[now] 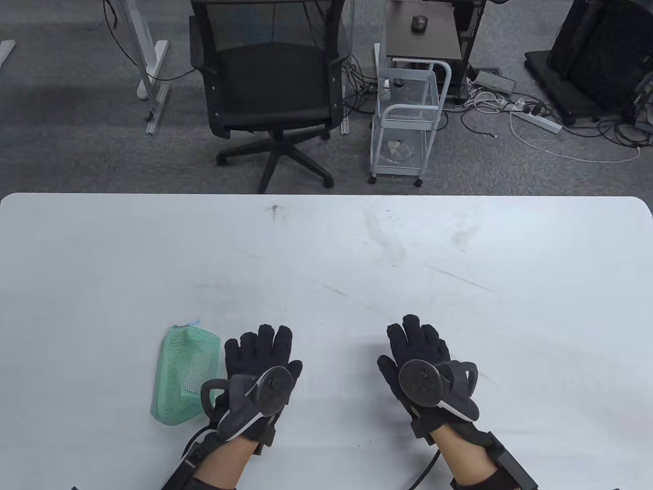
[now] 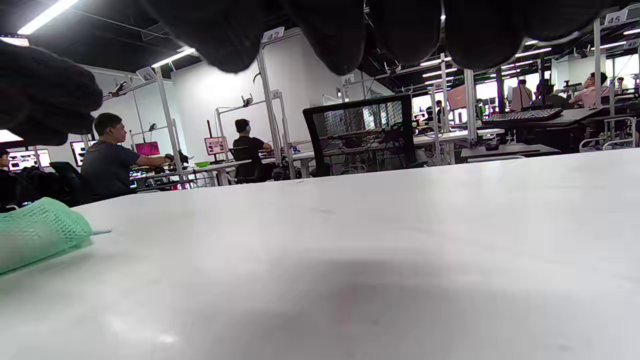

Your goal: Take cleansing milk out of the toiletry bag

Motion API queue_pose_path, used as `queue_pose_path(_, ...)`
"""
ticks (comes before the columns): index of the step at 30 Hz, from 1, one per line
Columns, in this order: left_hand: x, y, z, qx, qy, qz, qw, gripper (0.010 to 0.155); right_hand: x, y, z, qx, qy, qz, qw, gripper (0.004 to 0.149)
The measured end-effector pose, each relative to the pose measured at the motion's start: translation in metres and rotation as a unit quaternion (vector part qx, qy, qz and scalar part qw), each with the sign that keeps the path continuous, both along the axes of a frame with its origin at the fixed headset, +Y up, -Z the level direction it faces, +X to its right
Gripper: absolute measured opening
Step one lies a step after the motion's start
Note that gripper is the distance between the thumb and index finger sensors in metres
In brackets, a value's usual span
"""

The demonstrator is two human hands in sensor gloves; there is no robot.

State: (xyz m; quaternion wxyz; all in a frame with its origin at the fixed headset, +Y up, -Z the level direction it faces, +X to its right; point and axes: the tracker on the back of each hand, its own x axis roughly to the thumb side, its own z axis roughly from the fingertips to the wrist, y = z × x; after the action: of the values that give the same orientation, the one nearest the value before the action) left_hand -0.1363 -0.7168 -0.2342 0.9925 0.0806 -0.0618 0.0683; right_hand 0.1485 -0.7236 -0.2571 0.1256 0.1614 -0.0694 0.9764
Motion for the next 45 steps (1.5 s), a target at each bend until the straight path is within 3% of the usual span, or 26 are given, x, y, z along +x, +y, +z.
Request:
queue_pose_path(20,-0.012,-0.001,-0.007,-0.013,0.036,-0.001,0.999,0.066,0.000,-0.001,0.000,-0.009,0.003,-0.005,1.000,0.064)
queue_pose_path(32,-0.050,-0.008,-0.026,-0.045,0.119,-0.002,0.992,0.067,0.000,-0.001,0.000,-0.012,0.003,-0.008,1.000,0.064)
queue_pose_path(45,-0.091,-0.021,-0.042,-0.090,0.236,-0.005,0.968,0.070,-0.001,-0.001,0.000,-0.013,0.004,-0.006,1.000,0.064)
